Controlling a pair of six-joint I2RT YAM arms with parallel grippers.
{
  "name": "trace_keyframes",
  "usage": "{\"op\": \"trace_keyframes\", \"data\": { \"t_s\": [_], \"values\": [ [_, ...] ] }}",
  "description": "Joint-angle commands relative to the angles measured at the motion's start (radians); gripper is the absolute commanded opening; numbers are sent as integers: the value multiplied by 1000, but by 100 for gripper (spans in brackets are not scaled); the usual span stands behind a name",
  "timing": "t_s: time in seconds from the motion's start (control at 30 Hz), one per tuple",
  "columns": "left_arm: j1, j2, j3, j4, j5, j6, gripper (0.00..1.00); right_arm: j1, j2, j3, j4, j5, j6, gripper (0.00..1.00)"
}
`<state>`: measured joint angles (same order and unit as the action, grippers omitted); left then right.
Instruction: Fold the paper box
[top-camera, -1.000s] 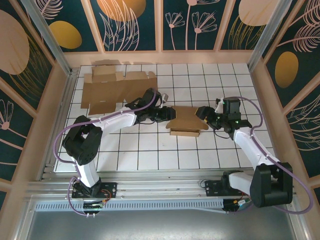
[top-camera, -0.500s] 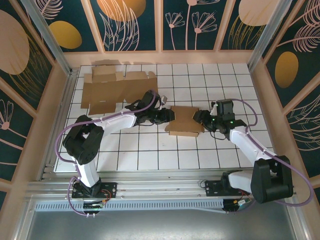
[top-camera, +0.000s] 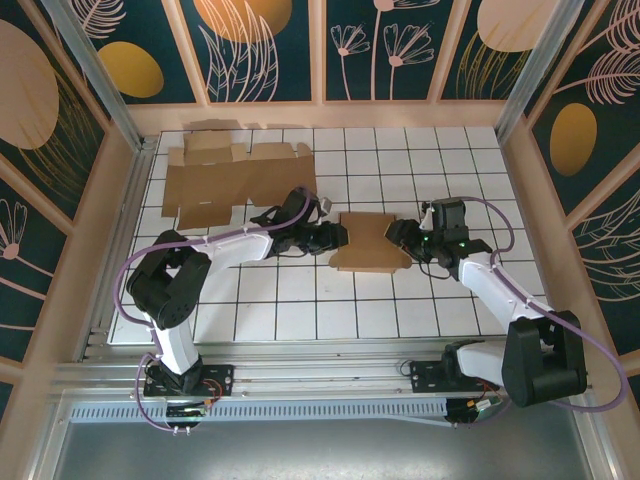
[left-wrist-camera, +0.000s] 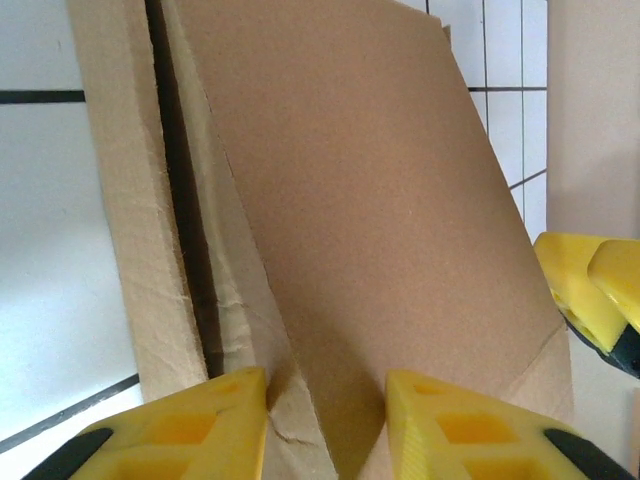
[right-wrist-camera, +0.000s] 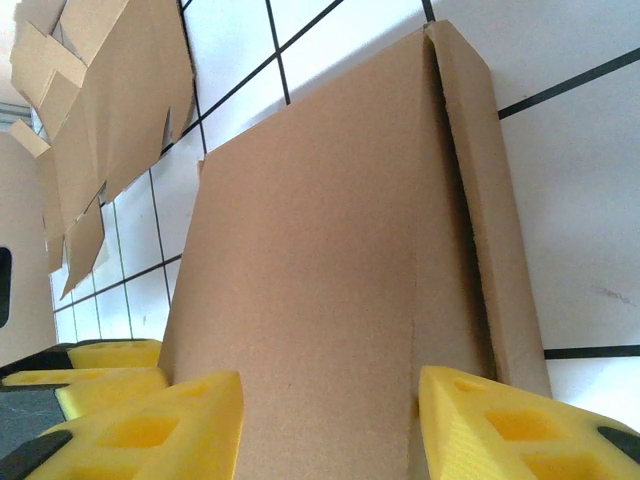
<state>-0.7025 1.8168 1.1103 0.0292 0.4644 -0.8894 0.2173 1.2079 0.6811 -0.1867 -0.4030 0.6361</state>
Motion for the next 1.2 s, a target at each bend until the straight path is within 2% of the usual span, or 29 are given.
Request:
{"op": "trace_keyframes", "data": {
  "t_s": [0.0, 0.13, 0.23, 0.4, 0.5, 0.67, 0.87, 1.0, 1.17],
  "values": [
    [-13, 9, -18, 64, 37, -58, 33, 13, 7, -18, 30, 13, 14, 50],
    [-15, 20, -14, 25, 1, -30, 32, 19, 16, -34, 36, 35, 6, 49],
    [-15, 11, -14, -38, -75, 24, 32, 34, 12, -40, 17, 119, -31, 49],
    [-15, 0, -20, -61, -93, 51, 32, 70, 15, -40, -26, 267, -97, 48],
    [-15, 8, -15, -62, -94, 53, 32, 84, 26, -56, -23, 312, -116, 48],
    [-17, 23, 3, -130, -185, 71, 35, 86, 54, -91, 19, 323, -119, 48],
    [-26, 41, 38, -182, -210, 109, 37, 93, 115, -117, 61, 316, -122, 47],
    [-28, 35, 65, -258, -285, 145, 37, 96, 134, -110, 69, 296, -115, 47],
    [-28, 17, 96, -258, -295, 163, 39, 96, 78, -49, 53, 252, -106, 55]
  ]
}}
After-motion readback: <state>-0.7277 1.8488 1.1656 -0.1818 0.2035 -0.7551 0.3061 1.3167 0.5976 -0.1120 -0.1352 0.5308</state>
